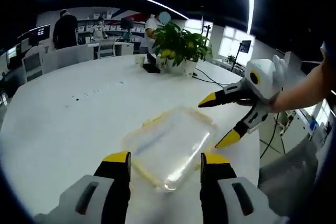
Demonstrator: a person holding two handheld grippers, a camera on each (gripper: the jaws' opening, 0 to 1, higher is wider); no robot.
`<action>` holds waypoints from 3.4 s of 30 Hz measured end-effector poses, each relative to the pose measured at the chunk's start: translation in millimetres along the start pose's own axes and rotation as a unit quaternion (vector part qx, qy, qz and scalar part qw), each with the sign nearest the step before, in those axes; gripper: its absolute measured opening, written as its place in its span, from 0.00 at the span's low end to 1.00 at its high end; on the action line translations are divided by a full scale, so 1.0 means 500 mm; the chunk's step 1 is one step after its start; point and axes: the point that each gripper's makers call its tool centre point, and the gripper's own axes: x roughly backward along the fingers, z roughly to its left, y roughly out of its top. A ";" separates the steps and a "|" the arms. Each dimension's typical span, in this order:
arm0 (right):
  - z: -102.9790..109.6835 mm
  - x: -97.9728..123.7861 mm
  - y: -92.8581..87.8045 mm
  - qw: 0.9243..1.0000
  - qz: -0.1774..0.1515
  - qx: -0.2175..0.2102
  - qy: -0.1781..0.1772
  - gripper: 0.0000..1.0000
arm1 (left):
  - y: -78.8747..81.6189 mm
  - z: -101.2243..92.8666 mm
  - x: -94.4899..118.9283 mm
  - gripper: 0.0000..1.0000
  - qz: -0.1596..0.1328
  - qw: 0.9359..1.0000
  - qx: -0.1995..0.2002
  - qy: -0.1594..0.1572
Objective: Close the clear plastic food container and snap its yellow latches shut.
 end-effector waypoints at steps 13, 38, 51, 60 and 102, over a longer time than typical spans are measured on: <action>0.015 -0.030 -0.035 1.000 0.008 -0.022 0.013 0.68 | -0.045 -0.001 -0.011 0.57 -0.002 1.000 -0.007 0.013; 0.013 -0.084 -0.065 0.999 0.013 -0.034 0.015 0.62 | -0.089 0.004 -0.066 0.52 0.005 0.999 -0.040 0.036; 0.013 -0.091 -0.061 1.000 0.013 0.000 0.015 0.54 | -0.102 0.009 -0.072 0.46 0.015 0.997 -0.069 0.038; 0.014 -0.091 -0.060 1.000 0.011 0.009 0.012 0.52 | -0.104 0.008 -0.071 0.46 0.015 0.997 -0.070 0.039; 0.158 -0.206 0.095 0.997 -0.014 0.055 0.059 0.47 | -0.186 0.178 0.094 0.45 0.043 0.991 -0.070 0.108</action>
